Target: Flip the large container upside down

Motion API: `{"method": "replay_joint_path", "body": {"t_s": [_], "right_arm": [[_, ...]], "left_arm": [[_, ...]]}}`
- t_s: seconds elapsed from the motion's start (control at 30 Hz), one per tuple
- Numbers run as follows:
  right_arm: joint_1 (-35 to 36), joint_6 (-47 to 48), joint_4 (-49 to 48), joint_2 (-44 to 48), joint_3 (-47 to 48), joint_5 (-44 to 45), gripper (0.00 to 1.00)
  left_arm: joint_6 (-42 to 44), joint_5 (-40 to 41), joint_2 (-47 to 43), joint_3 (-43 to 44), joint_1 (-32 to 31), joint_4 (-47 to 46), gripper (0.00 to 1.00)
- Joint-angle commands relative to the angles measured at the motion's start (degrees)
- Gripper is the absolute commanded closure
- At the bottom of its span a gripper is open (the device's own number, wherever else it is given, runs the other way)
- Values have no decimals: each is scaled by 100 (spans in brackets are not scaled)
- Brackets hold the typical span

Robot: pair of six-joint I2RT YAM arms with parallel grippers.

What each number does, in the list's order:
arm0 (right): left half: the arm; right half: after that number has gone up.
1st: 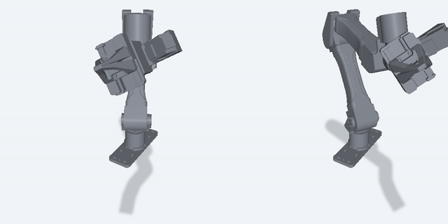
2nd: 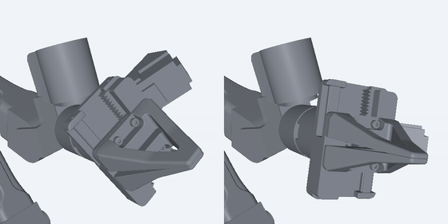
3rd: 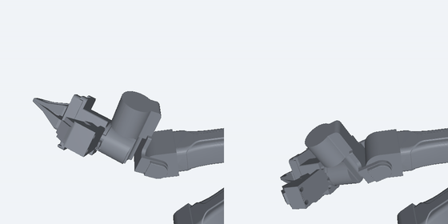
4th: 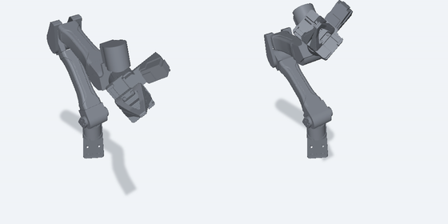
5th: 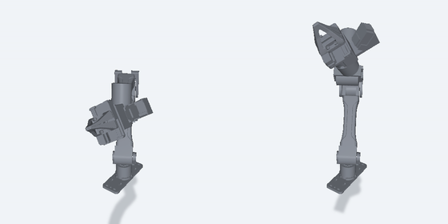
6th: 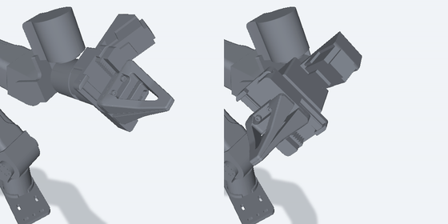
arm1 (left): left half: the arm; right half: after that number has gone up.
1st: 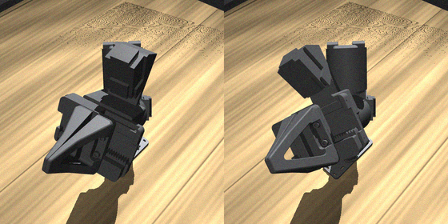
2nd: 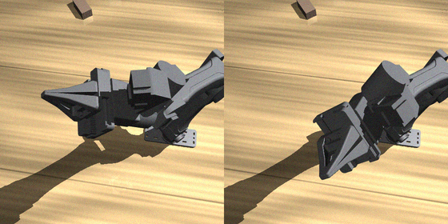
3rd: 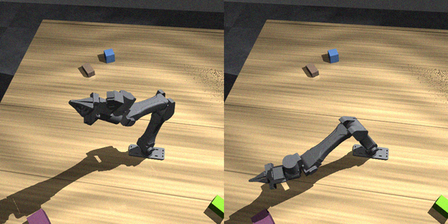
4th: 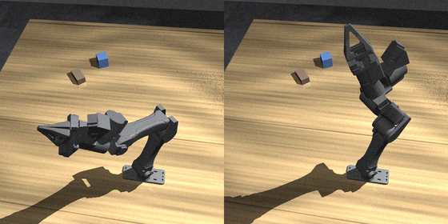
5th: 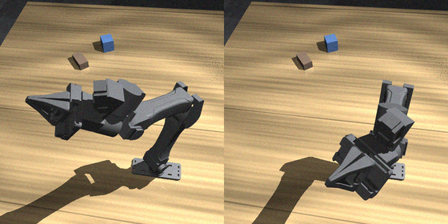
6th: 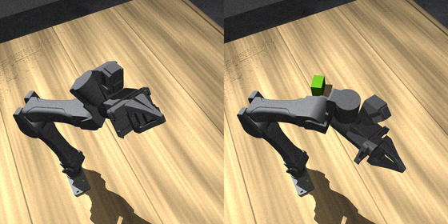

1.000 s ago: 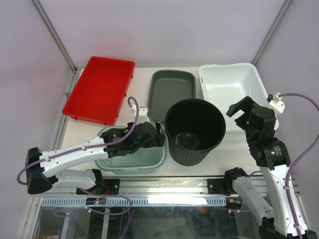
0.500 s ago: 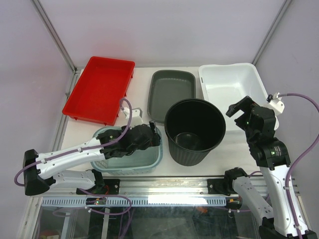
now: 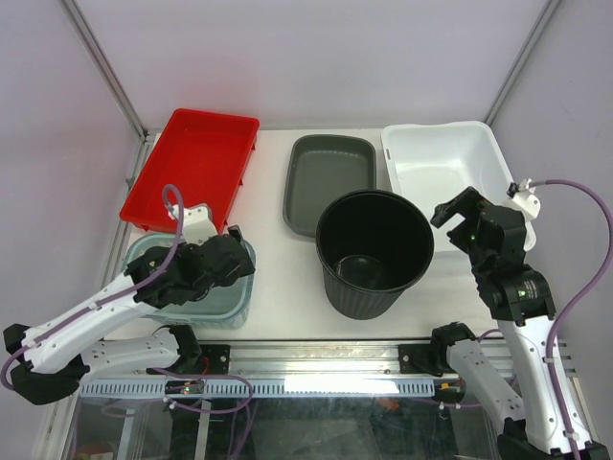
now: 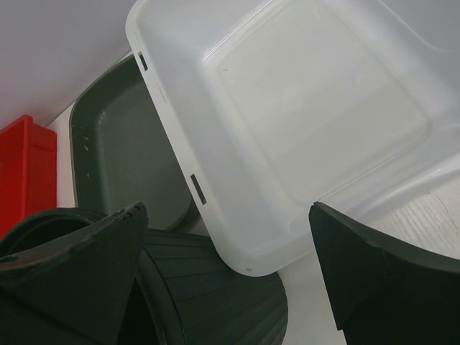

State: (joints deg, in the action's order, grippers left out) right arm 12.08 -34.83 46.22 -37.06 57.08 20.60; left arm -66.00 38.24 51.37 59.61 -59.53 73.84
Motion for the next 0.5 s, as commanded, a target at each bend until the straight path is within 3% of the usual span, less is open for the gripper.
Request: {"method": "replay_joint_path", "body": {"t_s": [0.0, 0.17, 0.3, 0.47], "right_arm": [[-30, -1, -60, 9, -37, -134, 1], [-30, 278, -69, 133, -152, -799, 0], [-29, 432, -217, 314, -353, -1581, 1], [-30, 84, -624, 500, -711, -2600, 0]], "left_arm": [[593, 310, 181, 872, 20, 130, 1], [1421, 151, 679, 1748, 11, -173, 1], [2053, -156, 831, 2127, 11, -929, 1], [2451, -212, 1002, 2504, 11, -1539, 1]]}}
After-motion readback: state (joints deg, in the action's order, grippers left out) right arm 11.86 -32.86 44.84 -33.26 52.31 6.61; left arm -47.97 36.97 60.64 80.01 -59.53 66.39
